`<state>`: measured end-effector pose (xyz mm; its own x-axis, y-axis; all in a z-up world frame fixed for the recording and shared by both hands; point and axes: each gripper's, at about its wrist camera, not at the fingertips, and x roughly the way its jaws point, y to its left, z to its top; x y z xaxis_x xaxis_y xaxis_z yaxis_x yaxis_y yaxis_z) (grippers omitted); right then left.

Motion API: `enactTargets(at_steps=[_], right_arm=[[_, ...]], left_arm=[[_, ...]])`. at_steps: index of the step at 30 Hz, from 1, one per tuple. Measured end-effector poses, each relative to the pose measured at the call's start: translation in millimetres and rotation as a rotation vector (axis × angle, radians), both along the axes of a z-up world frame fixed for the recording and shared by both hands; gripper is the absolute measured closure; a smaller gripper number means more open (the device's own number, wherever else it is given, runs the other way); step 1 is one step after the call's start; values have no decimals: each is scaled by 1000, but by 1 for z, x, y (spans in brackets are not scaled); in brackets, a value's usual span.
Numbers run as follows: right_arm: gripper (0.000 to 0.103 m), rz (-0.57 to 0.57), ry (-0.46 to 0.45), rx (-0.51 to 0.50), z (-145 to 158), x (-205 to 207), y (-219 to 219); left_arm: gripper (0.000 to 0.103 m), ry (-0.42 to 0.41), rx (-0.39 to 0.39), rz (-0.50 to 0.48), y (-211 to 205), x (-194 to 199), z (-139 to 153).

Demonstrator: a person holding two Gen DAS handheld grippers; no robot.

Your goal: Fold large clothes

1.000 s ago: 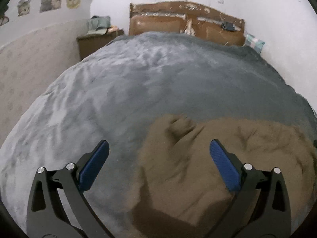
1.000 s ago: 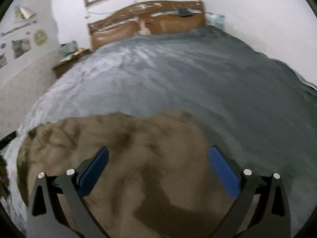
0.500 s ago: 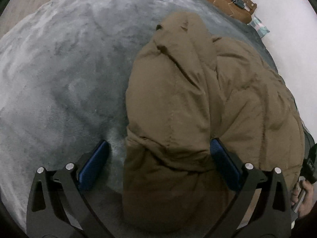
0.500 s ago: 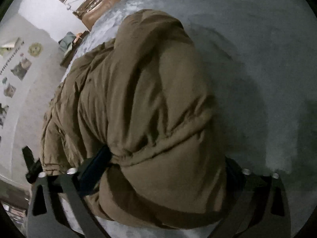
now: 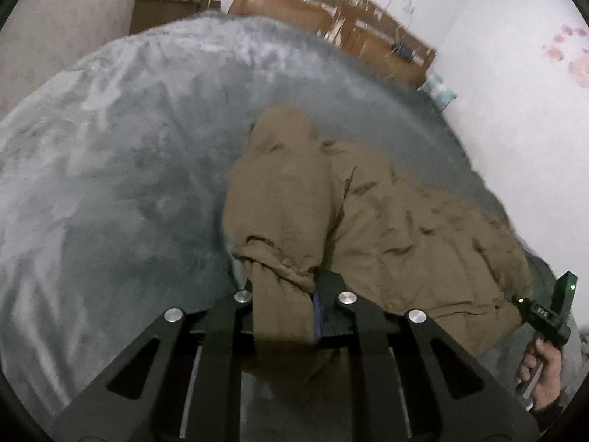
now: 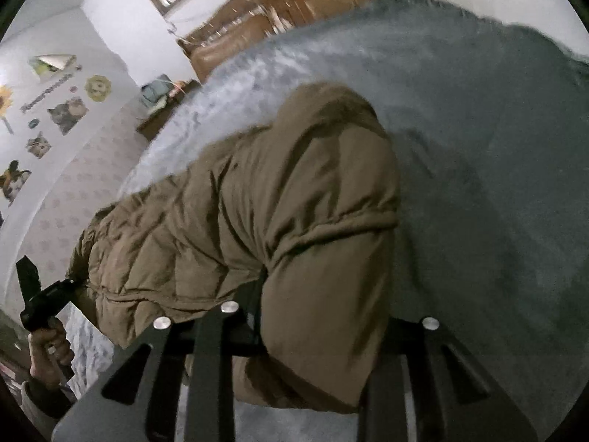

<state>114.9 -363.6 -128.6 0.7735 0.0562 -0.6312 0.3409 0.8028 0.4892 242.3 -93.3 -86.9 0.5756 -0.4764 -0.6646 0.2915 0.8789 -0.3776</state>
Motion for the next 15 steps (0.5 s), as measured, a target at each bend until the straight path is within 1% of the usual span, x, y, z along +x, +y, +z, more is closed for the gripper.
enactTargets(at_steps=[2,3,4,5,6,7,8,9,11,12,13,14,15], right_arm=[[76,29,3,-14,8,-20,8],[68,51,19,-5,5,-30,11],[56,65,52,4,-1,-36,11],[46,71,101,2,-8,-37,14],[30,58,155,-20,-16,-42,14],[21,32,190,-39,-21,-46,14],[18,16,199,-40,-19,-48,12],[15,-17,206,-48,-11,-54,10],[11,-81,176,-84,17,-71,11],[7,-104,154,-101,33,-83,14],[6,-118,124,-123,50,-95,18],[6,-131,101,-144,60,-103,22],[3,-183,38,-205,80,-119,34]], left_arm=[[91,-21,-10,19,13,-28,5],[89,-14,24,22,16,-40,0],[80,13,60,22,18,-44,-8],[77,91,63,39,25,-40,-19],[65,141,33,57,32,-33,-25],[44,156,14,105,44,-30,-28],[33,145,17,164,54,-30,-26],[16,123,26,215,62,-33,-21],[11,52,22,271,76,-47,-4],[3,30,21,286,82,-51,2],[3,-14,29,320,88,-62,14],[3,-90,45,353,90,-77,30],[3,-144,58,355,91,-93,40]])
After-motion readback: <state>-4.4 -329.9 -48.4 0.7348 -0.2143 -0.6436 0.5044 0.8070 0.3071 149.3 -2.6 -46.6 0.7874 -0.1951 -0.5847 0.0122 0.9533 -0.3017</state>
